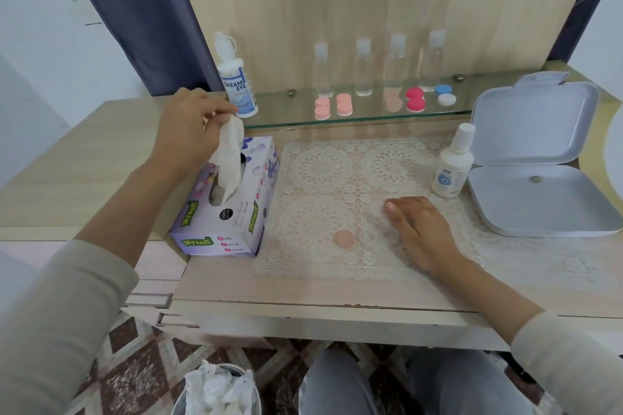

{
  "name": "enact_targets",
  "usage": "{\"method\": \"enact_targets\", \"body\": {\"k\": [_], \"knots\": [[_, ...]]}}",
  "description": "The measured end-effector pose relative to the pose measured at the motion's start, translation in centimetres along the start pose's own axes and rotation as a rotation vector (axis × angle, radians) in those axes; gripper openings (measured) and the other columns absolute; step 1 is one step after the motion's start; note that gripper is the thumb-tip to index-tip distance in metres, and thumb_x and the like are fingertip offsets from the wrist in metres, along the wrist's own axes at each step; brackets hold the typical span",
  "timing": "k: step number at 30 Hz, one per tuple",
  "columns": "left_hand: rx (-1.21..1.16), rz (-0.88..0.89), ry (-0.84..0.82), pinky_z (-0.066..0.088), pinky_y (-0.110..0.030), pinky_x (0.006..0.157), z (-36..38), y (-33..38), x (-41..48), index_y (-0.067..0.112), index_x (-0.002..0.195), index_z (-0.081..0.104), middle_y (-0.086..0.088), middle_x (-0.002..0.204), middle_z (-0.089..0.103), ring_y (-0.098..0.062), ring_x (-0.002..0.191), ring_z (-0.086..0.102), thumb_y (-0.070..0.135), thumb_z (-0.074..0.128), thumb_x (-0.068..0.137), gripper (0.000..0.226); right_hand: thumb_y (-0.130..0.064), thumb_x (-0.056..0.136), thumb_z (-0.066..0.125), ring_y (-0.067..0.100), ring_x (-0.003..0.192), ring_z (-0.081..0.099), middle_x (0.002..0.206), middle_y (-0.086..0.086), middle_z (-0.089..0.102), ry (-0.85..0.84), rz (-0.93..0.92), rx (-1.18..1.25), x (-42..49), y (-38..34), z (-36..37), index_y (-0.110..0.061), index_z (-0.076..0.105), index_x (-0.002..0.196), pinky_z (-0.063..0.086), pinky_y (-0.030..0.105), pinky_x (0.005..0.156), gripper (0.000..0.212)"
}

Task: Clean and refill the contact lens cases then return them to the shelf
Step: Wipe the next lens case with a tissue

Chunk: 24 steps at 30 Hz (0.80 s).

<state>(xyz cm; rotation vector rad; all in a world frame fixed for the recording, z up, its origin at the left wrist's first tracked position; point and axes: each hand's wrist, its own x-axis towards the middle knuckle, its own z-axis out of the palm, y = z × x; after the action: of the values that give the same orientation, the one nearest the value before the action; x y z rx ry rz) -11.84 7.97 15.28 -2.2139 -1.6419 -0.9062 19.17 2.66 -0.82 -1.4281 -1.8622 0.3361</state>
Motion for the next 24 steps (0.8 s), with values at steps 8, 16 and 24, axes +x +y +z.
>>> {"method": "enact_targets", "body": {"k": [8,16,24], "knots": [[-0.050,-0.093,-0.146,0.035,-0.026,0.077,1.8,-0.1,-1.9,0.006,0.101,0.069,-0.014,0.100,0.064,-0.023,0.084,0.051,0.004,0.057,0.087,0.019,-0.054,0.090,0.016,0.015,0.074,0.047,0.061,-0.004,0.051,-0.011,0.013,-0.017,0.0,0.0,0.1,-0.009,0.047,0.063,0.028,0.011,0.068,0.061],[-0.075,-0.183,-0.271,0.045,-0.032,0.075,3.7,-2.1,-4.8,0.006,0.096,0.071,-0.015,0.099,0.067,-0.024,0.076,0.058,0.002,0.058,0.085,0.017,-0.056,0.089,0.016,0.017,0.081,0.051,0.072,0.005,0.062,-0.037,0.014,-0.057,0.0,0.0,0.1,-0.004,0.058,0.073,0.025,0.019,0.068,0.069],[-0.033,-0.226,-0.394,0.026,-0.025,0.098,4.6,-2.3,-4.8,0.007,0.115,0.064,-0.009,0.133,0.048,-0.025,0.120,0.042,0.023,0.069,0.080,0.038,-0.054,0.090,0.021,0.016,0.091,0.051,0.088,0.003,0.068,-0.053,0.060,-0.056,-0.1,-0.3,0.0,-0.005,0.065,0.084,0.028,0.020,0.076,0.067]]}}
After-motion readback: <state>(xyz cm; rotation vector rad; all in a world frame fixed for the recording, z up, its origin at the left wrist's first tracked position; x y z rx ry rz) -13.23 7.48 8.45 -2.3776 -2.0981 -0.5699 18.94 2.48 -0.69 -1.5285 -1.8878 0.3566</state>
